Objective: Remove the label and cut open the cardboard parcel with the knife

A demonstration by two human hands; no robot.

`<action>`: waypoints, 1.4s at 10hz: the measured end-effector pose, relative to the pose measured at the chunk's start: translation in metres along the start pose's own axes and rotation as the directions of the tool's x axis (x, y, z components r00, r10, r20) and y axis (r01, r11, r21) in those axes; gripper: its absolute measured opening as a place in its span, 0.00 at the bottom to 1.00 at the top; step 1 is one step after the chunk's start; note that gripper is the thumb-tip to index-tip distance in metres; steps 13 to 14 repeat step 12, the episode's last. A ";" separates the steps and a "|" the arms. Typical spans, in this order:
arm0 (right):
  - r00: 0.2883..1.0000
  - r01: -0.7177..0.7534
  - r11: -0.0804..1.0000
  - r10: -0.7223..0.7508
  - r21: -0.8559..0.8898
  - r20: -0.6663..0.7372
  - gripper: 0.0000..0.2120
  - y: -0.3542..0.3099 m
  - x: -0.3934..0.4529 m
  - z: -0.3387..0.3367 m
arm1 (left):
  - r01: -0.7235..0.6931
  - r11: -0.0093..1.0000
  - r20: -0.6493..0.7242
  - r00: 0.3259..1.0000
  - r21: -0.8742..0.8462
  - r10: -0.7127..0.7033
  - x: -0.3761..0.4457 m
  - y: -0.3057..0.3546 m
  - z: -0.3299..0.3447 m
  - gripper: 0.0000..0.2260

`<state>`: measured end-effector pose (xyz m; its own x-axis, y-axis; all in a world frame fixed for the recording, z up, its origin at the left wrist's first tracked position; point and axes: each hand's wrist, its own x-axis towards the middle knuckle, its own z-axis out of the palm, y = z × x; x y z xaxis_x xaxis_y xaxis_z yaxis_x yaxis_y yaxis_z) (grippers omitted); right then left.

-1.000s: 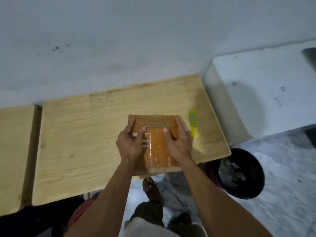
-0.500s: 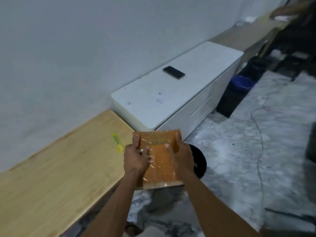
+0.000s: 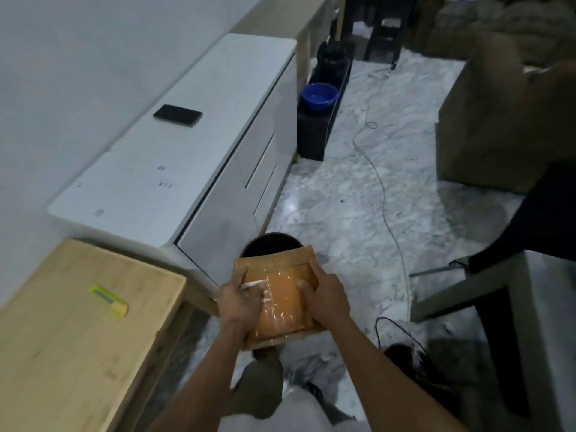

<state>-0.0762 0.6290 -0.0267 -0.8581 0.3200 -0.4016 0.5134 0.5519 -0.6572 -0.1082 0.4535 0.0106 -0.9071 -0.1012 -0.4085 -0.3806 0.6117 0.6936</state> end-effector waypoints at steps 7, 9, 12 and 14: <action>0.951 -0.209 0.952 0.252 -0.225 0.181 0.30 -0.034 0.211 0.091 | 0.180 0.954 0.171 0.959 0.239 -0.224 0.239 -0.038 0.042 0.22; 0.946 -0.172 0.933 0.246 -0.316 0.211 0.32 -0.013 0.256 0.103 | 0.168 0.930 0.205 0.948 0.328 -0.244 0.283 -0.058 0.076 0.30; 0.968 -0.171 0.984 0.177 -0.049 0.176 0.34 -0.065 0.250 0.047 | 0.183 0.963 0.143 0.967 0.198 -0.213 0.247 0.019 0.025 0.30; 0.968 -0.171 0.984 0.177 -0.049 0.176 0.34 -0.065 0.250 0.047 | 0.183 0.963 0.143 0.967 0.198 -0.213 0.247 0.019 0.025 0.30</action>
